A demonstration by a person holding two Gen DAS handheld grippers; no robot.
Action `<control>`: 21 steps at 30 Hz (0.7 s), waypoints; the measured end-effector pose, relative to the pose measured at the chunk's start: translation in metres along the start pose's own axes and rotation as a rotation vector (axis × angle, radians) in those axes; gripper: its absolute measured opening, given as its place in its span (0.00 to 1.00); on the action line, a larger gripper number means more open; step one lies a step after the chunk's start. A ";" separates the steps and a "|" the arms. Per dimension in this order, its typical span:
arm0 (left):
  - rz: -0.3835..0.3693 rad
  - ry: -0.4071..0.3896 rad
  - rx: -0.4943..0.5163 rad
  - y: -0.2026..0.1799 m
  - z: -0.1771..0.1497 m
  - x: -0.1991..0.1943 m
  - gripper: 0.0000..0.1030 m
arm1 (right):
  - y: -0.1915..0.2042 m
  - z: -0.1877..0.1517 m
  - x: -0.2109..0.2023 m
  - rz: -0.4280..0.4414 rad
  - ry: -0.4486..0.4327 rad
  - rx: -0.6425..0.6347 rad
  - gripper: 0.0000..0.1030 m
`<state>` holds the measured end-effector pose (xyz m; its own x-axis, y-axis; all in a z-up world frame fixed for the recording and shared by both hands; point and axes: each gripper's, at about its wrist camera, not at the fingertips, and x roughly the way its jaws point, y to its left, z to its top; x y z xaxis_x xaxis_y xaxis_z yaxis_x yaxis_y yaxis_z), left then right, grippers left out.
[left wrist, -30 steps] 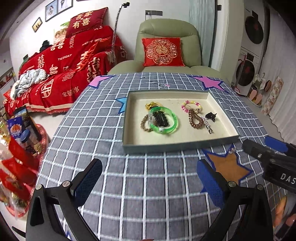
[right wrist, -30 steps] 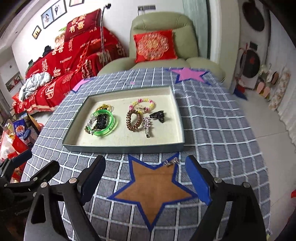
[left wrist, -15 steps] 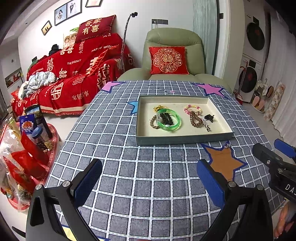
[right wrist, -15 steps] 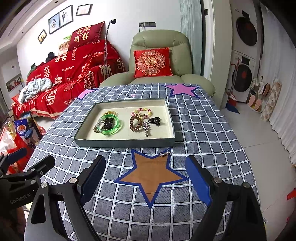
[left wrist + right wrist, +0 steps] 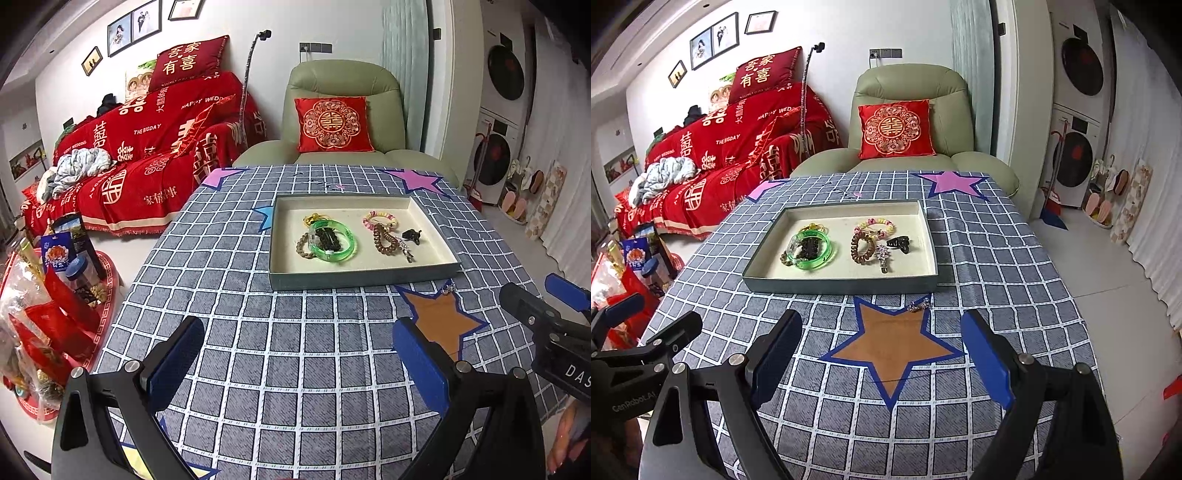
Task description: Organize jewelry
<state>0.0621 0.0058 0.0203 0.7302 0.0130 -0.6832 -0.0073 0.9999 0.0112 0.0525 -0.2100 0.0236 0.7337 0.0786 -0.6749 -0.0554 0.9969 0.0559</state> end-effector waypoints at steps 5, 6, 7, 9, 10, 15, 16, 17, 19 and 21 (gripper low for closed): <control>0.000 0.001 0.000 0.000 0.000 0.000 1.00 | -0.001 0.000 -0.001 0.001 -0.001 -0.001 0.87; 0.000 0.001 0.000 0.000 0.000 0.000 1.00 | -0.001 0.000 -0.001 0.001 -0.001 -0.001 0.87; 0.000 0.001 0.000 0.000 0.000 0.000 1.00 | -0.001 0.001 -0.002 0.000 -0.001 -0.002 0.87; 0.000 0.001 0.000 0.000 0.000 -0.001 1.00 | -0.001 0.001 -0.002 0.001 -0.002 -0.001 0.87; 0.000 0.000 0.000 0.000 0.000 0.000 1.00 | -0.002 0.001 -0.002 0.001 -0.003 -0.001 0.87; 0.002 0.002 -0.001 0.000 0.000 -0.001 1.00 | -0.002 0.002 -0.003 0.002 -0.005 -0.001 0.87; 0.001 0.002 -0.001 -0.001 0.000 -0.001 1.00 | -0.002 0.002 -0.003 0.002 -0.005 -0.001 0.87; 0.001 0.002 0.000 -0.001 0.000 0.000 1.00 | -0.002 0.002 -0.003 0.004 -0.004 0.000 0.87; 0.003 0.001 0.000 -0.001 0.000 -0.001 1.00 | -0.002 0.003 -0.004 0.004 -0.004 0.000 0.87; 0.004 0.001 0.000 -0.001 0.000 -0.001 1.00 | -0.002 0.003 -0.004 0.003 -0.004 0.000 0.87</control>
<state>0.0617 0.0052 0.0211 0.7296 0.0170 -0.6836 -0.0101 0.9999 0.0140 0.0517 -0.2127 0.0280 0.7362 0.0813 -0.6719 -0.0571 0.9967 0.0580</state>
